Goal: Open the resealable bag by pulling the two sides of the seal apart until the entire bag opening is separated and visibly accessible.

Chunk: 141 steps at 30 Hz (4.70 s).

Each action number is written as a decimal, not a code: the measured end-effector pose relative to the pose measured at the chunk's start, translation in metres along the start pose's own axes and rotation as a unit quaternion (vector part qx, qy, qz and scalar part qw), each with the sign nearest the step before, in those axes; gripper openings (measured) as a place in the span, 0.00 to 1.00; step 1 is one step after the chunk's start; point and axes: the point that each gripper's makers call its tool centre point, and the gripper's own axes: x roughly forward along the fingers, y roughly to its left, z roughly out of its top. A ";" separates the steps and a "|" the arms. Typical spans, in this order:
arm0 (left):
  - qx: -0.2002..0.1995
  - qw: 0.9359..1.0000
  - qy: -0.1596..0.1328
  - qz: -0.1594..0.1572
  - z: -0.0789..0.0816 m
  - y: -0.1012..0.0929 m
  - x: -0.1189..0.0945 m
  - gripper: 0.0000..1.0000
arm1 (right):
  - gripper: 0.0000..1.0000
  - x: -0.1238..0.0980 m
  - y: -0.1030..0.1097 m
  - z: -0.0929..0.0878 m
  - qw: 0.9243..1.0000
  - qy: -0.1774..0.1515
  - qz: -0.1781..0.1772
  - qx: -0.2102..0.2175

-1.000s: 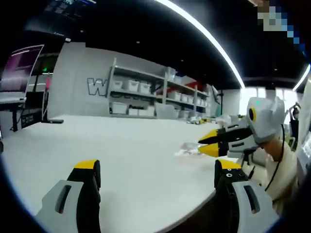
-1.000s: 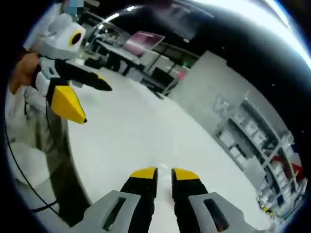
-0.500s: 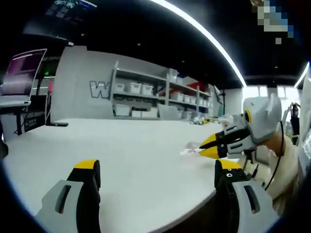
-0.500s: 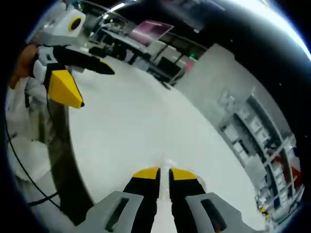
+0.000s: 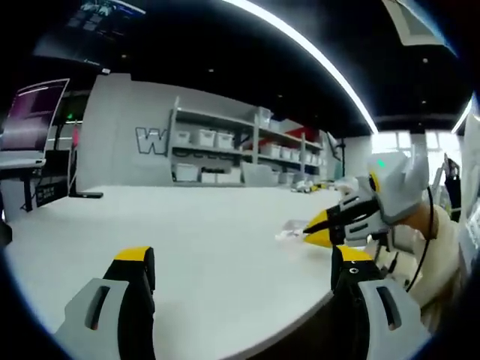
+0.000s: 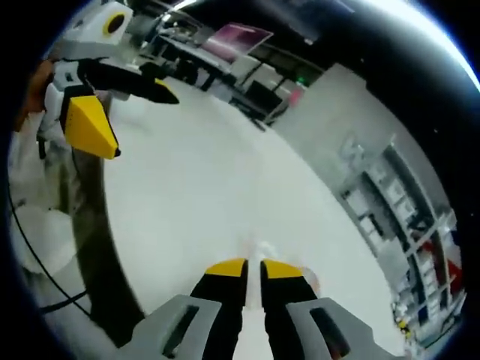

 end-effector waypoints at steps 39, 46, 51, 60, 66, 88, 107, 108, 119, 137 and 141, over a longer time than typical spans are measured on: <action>-0.019 1.000 -0.012 0.010 0.000 0.010 -0.007 0.97 | 0.05 0.004 0.000 -0.011 1.000 0.029 -0.002 -0.010; -0.020 1.000 -0.014 0.010 0.001 0.011 -0.007 0.97 | 0.04 0.004 -0.002 -0.015 0.999 0.035 -0.002 -0.008; -0.021 1.000 -0.014 0.011 0.000 0.011 -0.006 0.97 | 0.03 0.005 -0.002 -0.017 0.999 0.035 0.000 -0.003; -0.021 1.000 -0.013 0.013 0.000 0.012 -0.006 0.97 | 0.01 0.008 0.000 -0.022 0.999 0.040 0.005 0.008; -0.023 1.000 -0.012 0.012 -0.001 0.011 -0.006 0.97 | 0.00 0.009 0.000 -0.025 0.999 0.041 0.006 0.011; -0.028 1.000 -0.002 0.010 -0.002 0.007 -0.003 0.97 | 0.00 0.005 -0.007 -0.025 0.999 0.026 -0.004 0.032; -0.072 0.997 0.018 -0.022 -0.005 -0.017 0.016 0.94 | 0.00 0.000 -0.010 -0.021 0.996 -0.035 -0.002 0.079; -0.073 0.997 0.021 -0.022 -0.006 -0.017 0.018 0.94 | 0.00 0.000 -0.009 -0.021 0.996 -0.037 -0.001 0.080; -0.132 0.990 0.044 -0.036 -0.014 -0.027 0.027 0.85 | 0.00 0.003 -0.008 -0.022 0.992 -0.064 0.001 0.106; -0.201 0.975 0.065 -0.062 -0.020 -0.047 0.055 0.60 | 0.00 0.003 -0.017 -0.024 0.985 -0.100 -0.002 0.144; -0.219 0.970 0.070 -0.072 -0.021 -0.054 0.063 0.57 | 0.00 0.003 -0.019 -0.024 0.982 -0.110 -0.001 0.154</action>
